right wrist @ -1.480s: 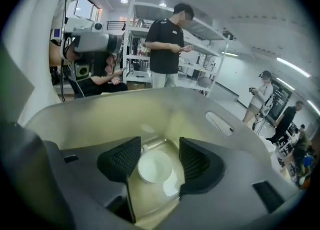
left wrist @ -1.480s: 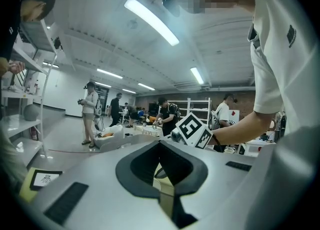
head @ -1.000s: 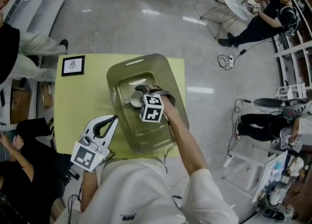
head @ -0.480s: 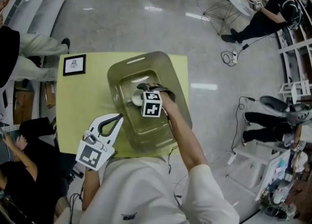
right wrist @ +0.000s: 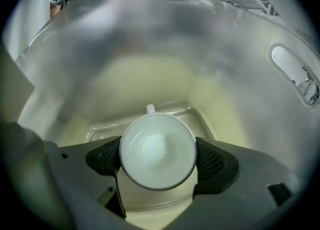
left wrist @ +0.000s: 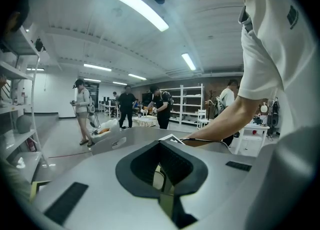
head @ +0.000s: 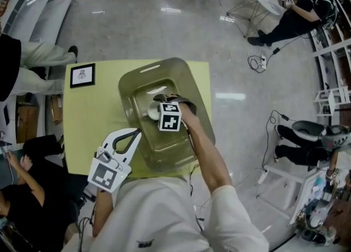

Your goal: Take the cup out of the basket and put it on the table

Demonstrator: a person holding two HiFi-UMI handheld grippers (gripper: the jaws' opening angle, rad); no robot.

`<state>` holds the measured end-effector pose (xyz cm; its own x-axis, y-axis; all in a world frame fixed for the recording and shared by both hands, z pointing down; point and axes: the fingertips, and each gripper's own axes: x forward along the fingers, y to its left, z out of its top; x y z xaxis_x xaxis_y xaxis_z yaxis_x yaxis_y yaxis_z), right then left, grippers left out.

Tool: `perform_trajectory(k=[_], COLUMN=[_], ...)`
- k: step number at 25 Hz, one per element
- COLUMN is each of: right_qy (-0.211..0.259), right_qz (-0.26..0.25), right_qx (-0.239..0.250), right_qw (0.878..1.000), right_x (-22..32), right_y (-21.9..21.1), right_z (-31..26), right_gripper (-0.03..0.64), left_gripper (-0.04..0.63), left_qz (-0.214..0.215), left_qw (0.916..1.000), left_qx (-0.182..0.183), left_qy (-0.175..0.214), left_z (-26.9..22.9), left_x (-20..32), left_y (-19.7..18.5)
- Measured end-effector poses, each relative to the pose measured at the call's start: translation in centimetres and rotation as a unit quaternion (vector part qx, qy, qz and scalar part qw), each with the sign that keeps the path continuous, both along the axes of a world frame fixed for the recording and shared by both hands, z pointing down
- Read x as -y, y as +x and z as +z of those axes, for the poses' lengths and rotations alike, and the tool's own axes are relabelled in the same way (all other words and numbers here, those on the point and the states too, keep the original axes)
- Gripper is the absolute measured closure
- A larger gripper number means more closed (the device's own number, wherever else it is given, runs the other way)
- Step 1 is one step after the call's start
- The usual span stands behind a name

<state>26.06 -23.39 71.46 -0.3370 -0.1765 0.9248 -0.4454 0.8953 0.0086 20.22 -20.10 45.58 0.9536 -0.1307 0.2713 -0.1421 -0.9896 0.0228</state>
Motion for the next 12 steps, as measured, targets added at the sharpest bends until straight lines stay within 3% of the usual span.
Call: perform_trajectory(k=[12], right_qy=[0.001], right_qz=[0.007], right_qx=[0.008], right_qw=[1.000], right_x=[-1.2], right_y=[-0.4], right_z=[-4.2], right_gripper=[0.201], left_gripper=[0.594], left_qz=[-0.010], left_qw=[0.9999], left_qx=[-0.007], left_qy=[0.003], left_z=[-0.3], left_x=[0.2], left_y=[-0.9])
